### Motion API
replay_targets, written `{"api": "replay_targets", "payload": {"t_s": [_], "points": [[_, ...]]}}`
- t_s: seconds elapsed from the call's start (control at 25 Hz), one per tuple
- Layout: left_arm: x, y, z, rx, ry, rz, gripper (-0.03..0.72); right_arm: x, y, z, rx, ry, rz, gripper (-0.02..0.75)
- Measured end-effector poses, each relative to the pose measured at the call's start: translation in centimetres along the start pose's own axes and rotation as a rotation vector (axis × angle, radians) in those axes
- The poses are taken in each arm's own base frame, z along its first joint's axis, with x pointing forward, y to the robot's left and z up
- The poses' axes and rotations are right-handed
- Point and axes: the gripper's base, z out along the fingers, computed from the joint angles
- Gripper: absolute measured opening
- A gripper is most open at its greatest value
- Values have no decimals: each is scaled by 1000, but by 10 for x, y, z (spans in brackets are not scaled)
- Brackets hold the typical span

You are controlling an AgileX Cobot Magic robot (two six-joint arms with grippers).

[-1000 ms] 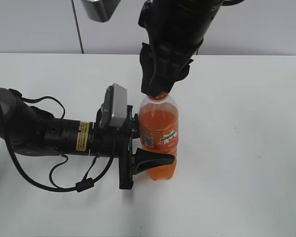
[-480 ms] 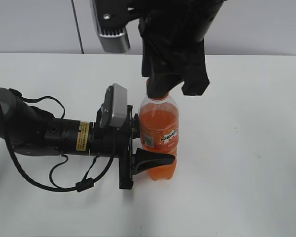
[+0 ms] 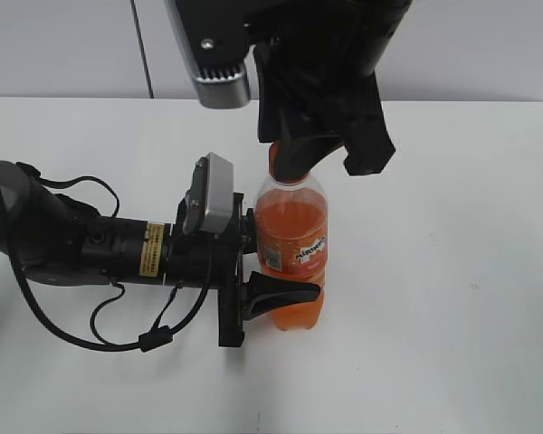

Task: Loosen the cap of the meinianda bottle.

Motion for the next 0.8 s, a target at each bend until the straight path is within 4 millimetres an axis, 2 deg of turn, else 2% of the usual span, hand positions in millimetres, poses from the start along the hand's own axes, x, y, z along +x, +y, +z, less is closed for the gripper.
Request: {"api": "replay_targets", "payload": {"t_s": [0.52, 0.8], "points": [[0, 0, 0, 2, 1, 1, 400, 0, 0, 0, 2, 3, 104, 277], [0, -1, 0, 7, 1, 3, 400, 1, 0, 0, 4, 6, 131, 347]]}}
